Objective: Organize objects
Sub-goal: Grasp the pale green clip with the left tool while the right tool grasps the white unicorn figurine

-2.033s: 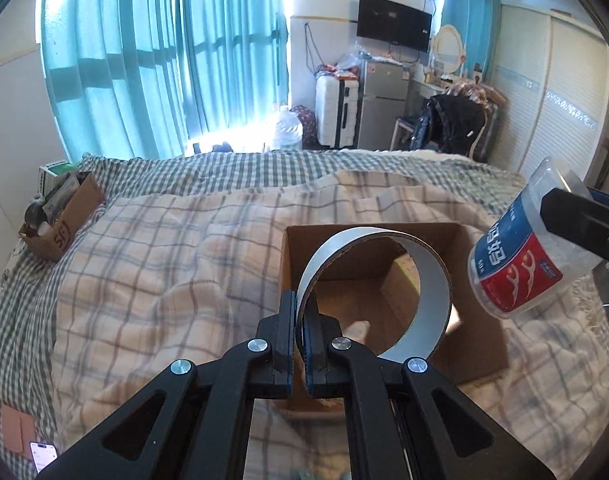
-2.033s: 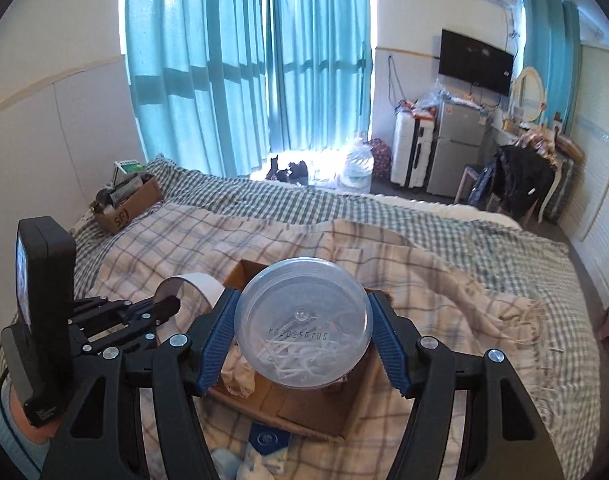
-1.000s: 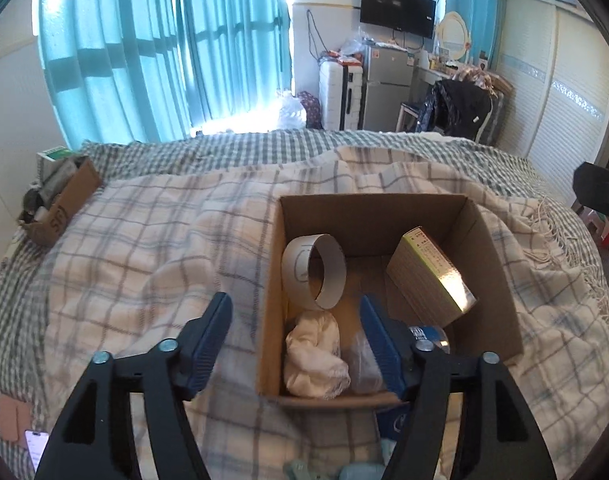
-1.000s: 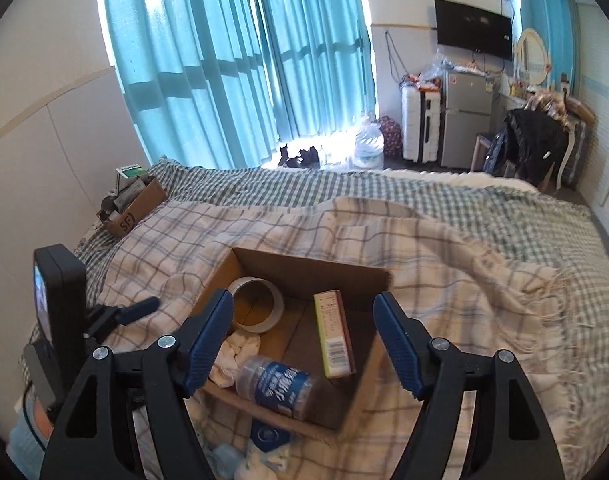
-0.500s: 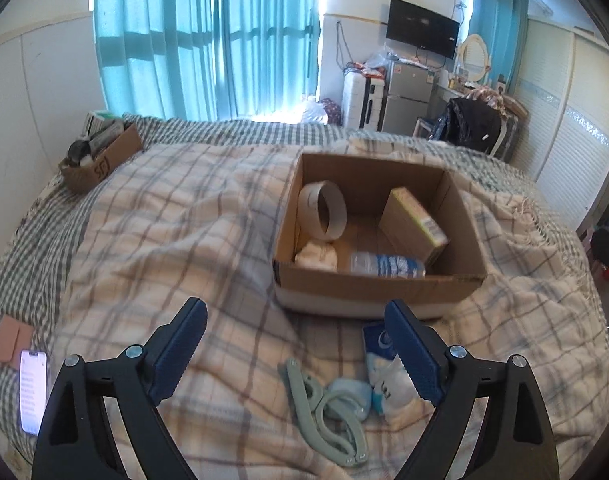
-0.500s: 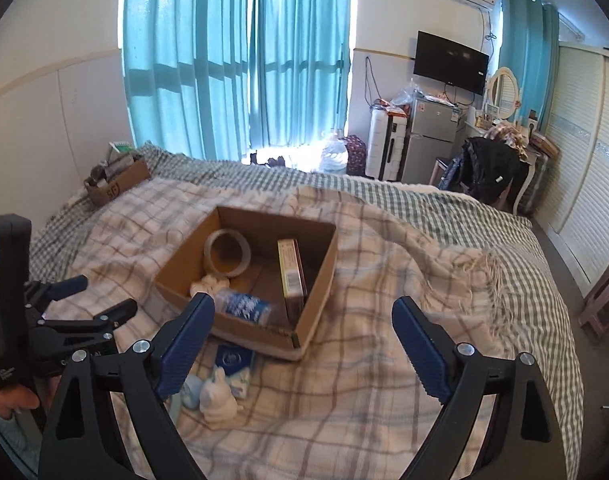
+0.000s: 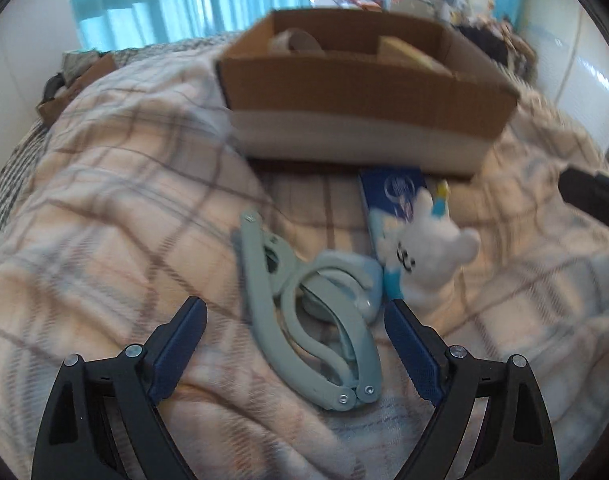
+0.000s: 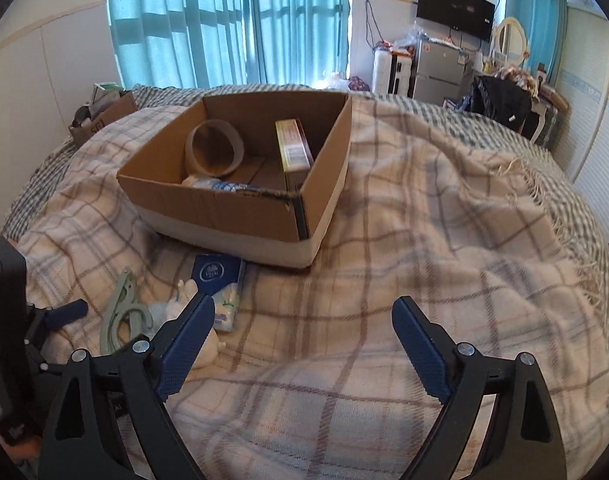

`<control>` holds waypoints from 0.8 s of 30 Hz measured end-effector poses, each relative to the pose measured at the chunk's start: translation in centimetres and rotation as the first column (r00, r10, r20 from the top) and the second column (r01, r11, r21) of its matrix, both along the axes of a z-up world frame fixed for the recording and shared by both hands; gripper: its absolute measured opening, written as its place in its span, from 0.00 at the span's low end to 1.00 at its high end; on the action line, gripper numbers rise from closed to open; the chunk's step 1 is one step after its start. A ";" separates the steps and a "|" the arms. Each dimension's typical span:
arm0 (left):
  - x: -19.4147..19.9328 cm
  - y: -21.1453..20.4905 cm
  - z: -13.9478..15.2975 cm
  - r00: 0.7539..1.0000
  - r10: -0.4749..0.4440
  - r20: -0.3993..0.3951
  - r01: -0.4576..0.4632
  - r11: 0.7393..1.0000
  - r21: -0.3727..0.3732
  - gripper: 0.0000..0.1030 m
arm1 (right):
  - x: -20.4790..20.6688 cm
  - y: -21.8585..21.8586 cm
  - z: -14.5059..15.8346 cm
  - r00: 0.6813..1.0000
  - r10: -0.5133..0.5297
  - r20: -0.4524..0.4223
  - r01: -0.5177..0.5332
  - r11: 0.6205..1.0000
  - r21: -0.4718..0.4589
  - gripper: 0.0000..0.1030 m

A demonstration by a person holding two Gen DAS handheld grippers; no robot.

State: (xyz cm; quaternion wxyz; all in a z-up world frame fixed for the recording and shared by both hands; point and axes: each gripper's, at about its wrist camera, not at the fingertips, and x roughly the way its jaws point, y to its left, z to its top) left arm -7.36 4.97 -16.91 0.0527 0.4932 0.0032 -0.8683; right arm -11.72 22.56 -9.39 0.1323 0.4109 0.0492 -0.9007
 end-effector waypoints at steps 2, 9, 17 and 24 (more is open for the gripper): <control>-0.1 0.5 -0.8 0.999 -0.021 0.028 0.022 1.000 -0.016 0.90 | -0.1 0.1 -0.3 1.000 -0.003 0.012 0.003 1.000 -0.007 0.88; 1.0 1.5 -1.0 0.994 -0.098 0.049 0.096 0.995 0.039 0.59 | 0.2 -0.3 -0.5 1.000 0.004 0.012 -0.004 1.000 -0.001 0.88; 1.9 0.1 2.2 0.997 -0.078 -0.011 0.078 0.984 0.161 0.55 | 0.7 -0.9 0.1 1.000 0.019 -0.006 -0.019 1.000 0.006 0.88; 1.1 -3.6 5.7 0.995 -0.045 -0.093 0.065 0.972 0.227 0.14 | 1.0 -3.9 -0.5 0.994 0.102 0.048 -0.103 0.995 0.018 0.88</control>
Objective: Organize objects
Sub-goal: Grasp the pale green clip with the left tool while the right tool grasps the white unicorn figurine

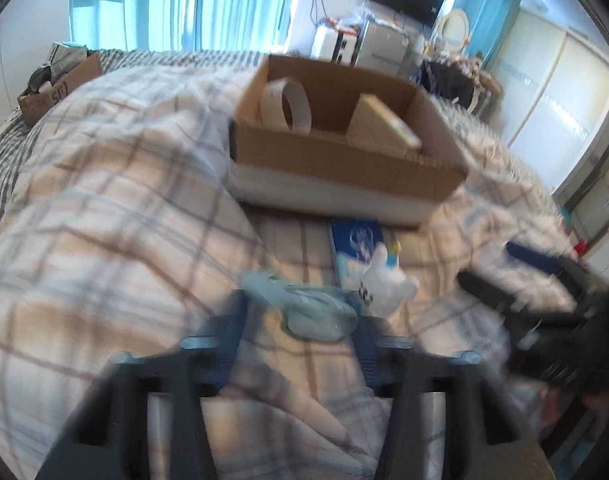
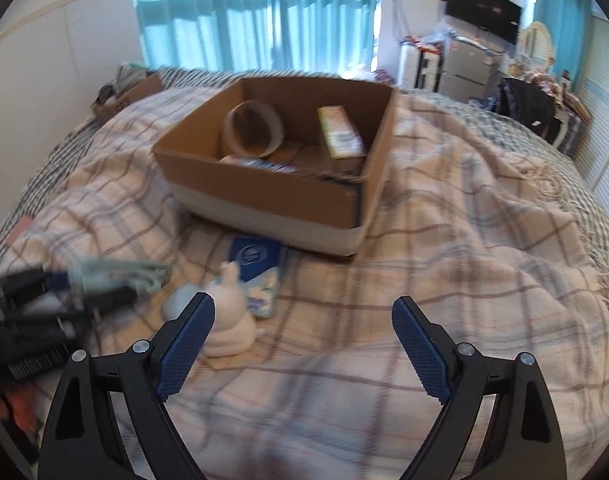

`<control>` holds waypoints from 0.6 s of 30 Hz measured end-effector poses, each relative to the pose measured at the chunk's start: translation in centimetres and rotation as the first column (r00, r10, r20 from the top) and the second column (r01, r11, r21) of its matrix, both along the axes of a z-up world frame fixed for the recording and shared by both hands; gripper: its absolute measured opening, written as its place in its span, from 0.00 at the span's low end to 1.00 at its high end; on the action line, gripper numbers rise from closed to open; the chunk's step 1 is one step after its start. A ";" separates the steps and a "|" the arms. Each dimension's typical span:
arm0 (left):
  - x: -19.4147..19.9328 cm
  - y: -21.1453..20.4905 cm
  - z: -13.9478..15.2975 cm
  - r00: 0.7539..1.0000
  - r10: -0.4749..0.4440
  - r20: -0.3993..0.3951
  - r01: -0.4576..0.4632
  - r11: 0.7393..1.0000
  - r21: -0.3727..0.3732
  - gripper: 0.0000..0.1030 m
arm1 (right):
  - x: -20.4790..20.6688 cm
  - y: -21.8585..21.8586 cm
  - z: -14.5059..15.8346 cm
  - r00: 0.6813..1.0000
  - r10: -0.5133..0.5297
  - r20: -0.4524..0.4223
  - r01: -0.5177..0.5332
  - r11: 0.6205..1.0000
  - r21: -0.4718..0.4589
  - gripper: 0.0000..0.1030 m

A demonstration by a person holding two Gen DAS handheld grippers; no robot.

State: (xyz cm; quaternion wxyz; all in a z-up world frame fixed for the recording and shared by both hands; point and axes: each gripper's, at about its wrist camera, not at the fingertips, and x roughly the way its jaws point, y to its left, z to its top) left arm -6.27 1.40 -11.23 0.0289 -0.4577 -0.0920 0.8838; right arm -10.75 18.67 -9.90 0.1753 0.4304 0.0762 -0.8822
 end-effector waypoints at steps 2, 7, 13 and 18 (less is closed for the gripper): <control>-0.5 -0.9 0.2 1.000 0.006 -0.007 -0.006 1.000 0.003 0.13 | 0.0 -1.1 -0.6 1.000 0.018 0.023 -0.018 1.000 0.020 0.88; -1.3 -2.2 -1.2 1.000 -0.016 0.004 0.016 1.000 0.020 0.13 | -0.9 -3.9 -2.7 0.994 0.056 0.095 -0.063 0.995 0.075 0.88; -1.0 -3.1 -2.4 0.999 -0.018 0.030 0.016 0.997 0.074 0.13 | -2.1 -6.7 -5.1 0.983 0.085 0.163 -0.106 0.987 0.124 0.69; -0.5 -3.3 -2.5 0.999 -0.017 0.051 0.012 0.995 0.097 0.15 | -1.5 -7.8 -5.9 0.977 0.119 0.178 -0.147 0.977 0.154 0.42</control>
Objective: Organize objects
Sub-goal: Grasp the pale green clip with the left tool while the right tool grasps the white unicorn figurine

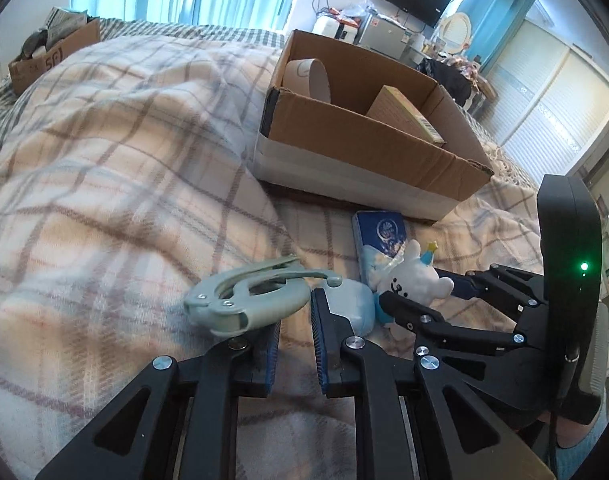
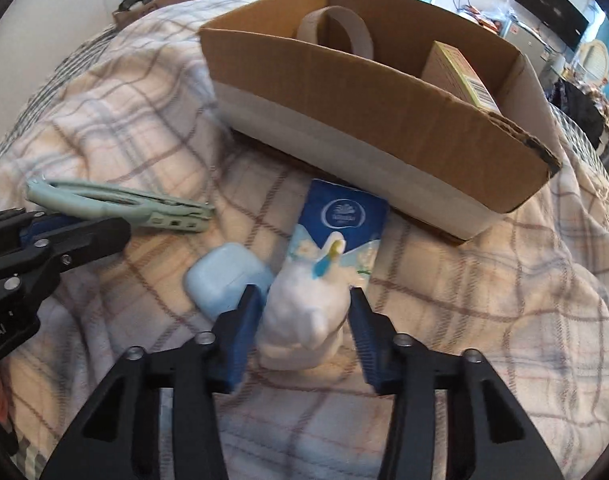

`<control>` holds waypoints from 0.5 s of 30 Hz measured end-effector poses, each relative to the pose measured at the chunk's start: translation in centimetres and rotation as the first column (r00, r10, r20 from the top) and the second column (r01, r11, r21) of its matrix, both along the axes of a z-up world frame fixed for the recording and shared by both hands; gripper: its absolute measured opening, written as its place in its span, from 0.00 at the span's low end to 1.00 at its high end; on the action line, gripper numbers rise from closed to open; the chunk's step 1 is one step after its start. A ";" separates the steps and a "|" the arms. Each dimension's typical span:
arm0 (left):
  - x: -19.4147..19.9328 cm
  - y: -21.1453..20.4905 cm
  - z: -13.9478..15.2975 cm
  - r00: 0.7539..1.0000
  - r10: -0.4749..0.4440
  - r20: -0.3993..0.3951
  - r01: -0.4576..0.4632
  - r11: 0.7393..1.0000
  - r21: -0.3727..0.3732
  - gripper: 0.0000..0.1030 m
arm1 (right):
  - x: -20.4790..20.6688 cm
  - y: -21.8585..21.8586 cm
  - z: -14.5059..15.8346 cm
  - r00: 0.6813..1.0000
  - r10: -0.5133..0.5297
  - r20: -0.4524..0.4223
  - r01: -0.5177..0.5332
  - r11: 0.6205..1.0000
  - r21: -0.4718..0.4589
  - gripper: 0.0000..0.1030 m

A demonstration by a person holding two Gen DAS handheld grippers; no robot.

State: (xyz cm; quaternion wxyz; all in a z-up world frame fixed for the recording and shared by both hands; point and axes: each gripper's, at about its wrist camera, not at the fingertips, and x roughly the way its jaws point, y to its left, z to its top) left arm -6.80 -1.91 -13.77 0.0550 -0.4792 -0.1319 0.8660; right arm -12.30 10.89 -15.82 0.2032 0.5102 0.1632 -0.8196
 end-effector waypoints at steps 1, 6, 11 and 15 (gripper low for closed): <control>0.1 0.0 0.0 1.000 0.004 0.005 -0.004 1.000 -0.001 0.18 | 0.2 0.0 0.1 1.000 0.000 -0.007 0.000 1.000 0.006 0.42; 1.0 -0.6 0.3 0.999 0.044 0.013 -0.044 0.999 0.021 0.52 | 0.8 0.9 0.5 1.000 -0.008 -0.010 0.008 1.000 -0.006 0.42; 1.5 -0.7 0.6 0.998 0.066 0.020 -0.066 0.998 0.020 0.55 | 1.4 1.2 1.2 0.999 -0.003 -0.034 0.003 1.000 -0.018 0.38; 1.1 -1.0 0.3 0.994 0.109 0.000 -0.109 0.994 0.008 0.53 | 1.8 1.8 1.9 0.999 -0.008 -0.047 0.005 0.999 -0.052 0.38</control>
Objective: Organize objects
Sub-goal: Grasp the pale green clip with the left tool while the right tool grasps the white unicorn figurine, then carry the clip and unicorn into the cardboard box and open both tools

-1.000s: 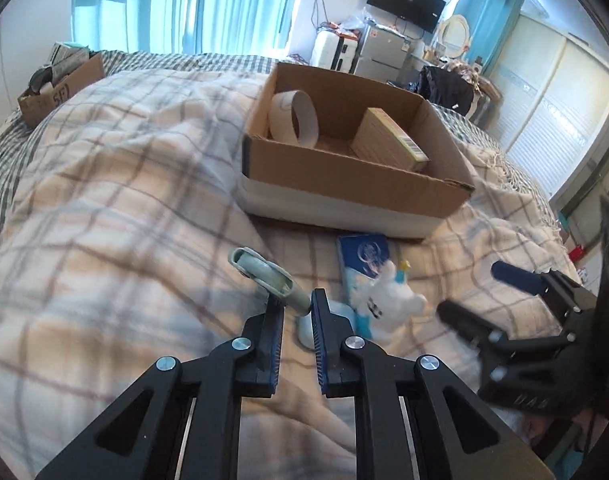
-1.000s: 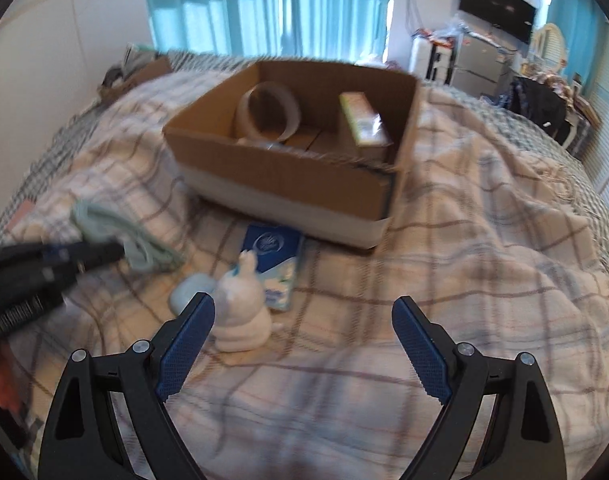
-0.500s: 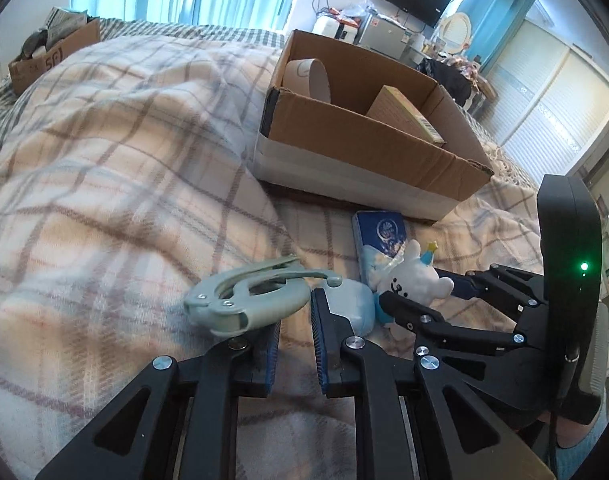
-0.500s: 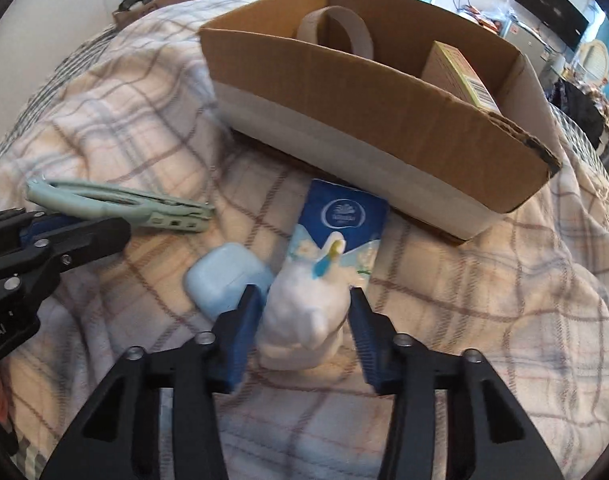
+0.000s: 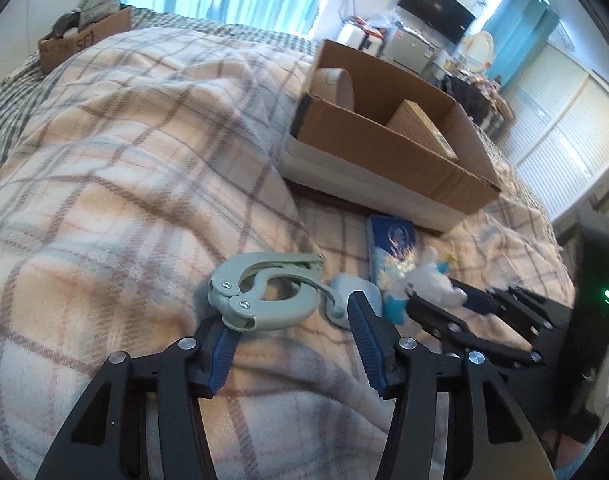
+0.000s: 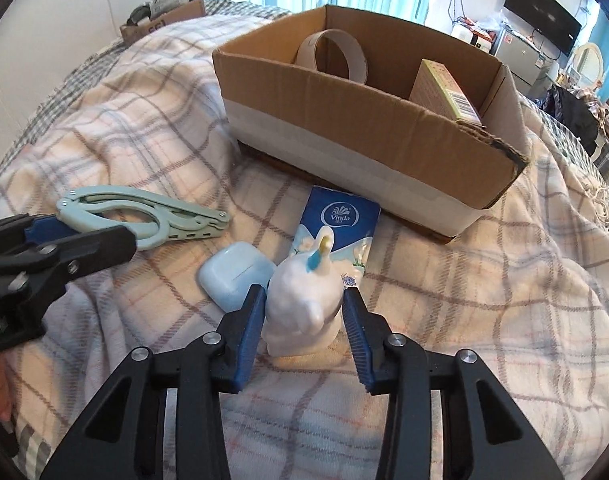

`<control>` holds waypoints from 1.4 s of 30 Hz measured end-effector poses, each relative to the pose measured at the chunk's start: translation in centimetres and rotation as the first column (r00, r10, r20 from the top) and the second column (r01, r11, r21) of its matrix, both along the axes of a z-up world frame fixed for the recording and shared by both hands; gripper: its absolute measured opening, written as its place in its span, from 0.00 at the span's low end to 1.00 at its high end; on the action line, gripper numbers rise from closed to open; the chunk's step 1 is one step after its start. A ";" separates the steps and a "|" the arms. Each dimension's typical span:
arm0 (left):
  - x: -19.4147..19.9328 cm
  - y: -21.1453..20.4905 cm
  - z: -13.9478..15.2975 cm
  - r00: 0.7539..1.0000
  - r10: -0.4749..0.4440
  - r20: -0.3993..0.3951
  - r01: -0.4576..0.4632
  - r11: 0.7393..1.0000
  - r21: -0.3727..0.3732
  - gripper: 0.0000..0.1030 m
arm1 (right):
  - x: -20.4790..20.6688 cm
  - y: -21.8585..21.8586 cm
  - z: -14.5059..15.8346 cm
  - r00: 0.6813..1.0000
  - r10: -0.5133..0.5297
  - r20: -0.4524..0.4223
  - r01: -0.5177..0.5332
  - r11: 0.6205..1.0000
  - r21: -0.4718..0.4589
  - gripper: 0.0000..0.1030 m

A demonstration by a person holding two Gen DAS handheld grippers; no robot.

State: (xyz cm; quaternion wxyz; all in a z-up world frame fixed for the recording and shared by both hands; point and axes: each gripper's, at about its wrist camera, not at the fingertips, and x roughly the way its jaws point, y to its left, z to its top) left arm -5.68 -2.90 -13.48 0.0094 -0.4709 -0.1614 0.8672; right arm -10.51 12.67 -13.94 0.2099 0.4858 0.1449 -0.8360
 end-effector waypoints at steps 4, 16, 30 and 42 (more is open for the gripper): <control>-0.5 -0.2 -0.4 1.000 0.018 -0.003 -0.018 1.000 -0.003 0.30 | 0.1 0.9 0.6 1.000 -0.011 -0.007 0.010 0.999 -0.036 0.38; 1.3 0.6 2.6 0.992 -0.011 -0.127 0.008 1.000 -0.021 0.06 | 2.4 2.4 4.0 0.994 -0.049 -0.096 0.040 0.995 -0.089 0.38; 1.0 2.0 9.9 0.960 -0.091 -0.266 0.077 0.995 -0.063 0.00 | 3.2 3.8 11.5 0.970 -0.075 -0.231 0.048 0.991 -0.123 0.38; -4.8 4.1 7.1 0.975 -0.169 -0.141 0.142 0.973 -0.184 0.19 | -1.1 4.1 13.5 0.966 -0.073 -0.249 0.040 0.990 -0.136 0.38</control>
